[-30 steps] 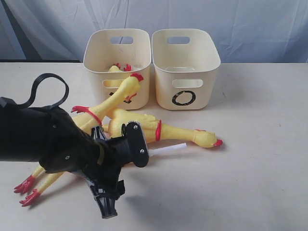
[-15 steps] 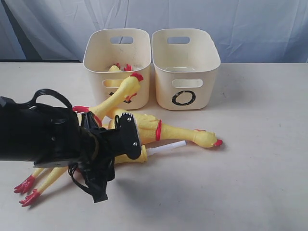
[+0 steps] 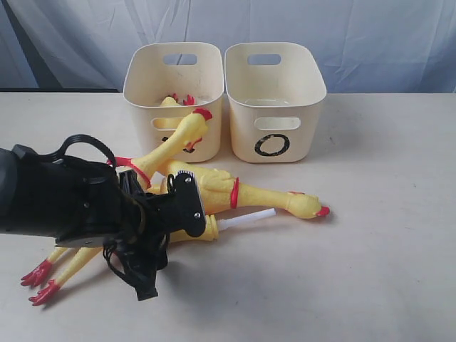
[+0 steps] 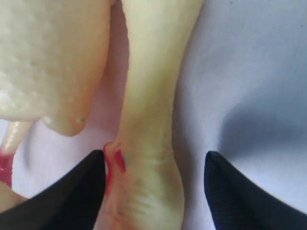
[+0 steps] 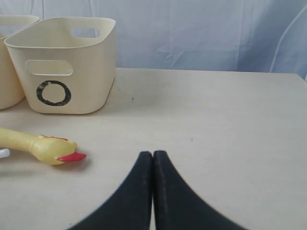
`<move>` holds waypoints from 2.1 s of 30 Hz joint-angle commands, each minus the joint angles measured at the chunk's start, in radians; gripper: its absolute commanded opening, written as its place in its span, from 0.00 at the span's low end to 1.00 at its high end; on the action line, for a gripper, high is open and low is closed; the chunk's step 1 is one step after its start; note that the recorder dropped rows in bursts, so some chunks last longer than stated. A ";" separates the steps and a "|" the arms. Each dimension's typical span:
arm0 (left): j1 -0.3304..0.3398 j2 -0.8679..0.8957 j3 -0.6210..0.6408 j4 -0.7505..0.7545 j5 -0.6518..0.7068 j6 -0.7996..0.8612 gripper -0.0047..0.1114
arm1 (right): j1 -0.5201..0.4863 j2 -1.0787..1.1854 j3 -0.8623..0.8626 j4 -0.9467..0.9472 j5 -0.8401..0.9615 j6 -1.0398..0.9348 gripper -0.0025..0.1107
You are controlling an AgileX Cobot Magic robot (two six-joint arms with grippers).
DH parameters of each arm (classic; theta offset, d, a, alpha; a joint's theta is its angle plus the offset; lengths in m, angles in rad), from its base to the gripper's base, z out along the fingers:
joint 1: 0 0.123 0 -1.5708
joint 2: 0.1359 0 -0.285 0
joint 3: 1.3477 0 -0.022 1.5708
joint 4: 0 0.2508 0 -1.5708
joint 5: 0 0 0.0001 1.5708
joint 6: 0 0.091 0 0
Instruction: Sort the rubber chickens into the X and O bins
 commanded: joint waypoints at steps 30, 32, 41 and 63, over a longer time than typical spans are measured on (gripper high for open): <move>0.023 0.018 -0.001 -0.019 -0.066 -0.011 0.53 | -0.005 -0.006 0.002 -0.001 -0.007 -0.001 0.01; 0.023 0.018 -0.001 -0.023 -0.066 -0.011 0.53 | -0.005 -0.006 0.002 -0.001 -0.007 -0.001 0.01; 0.023 0.018 -0.001 -0.024 -0.060 -0.011 0.53 | -0.005 -0.006 0.002 0.015 -0.007 -0.001 0.01; 0.023 0.063 -0.001 -0.027 -0.060 -0.009 0.38 | -0.005 -0.006 0.002 0.017 -0.007 -0.001 0.01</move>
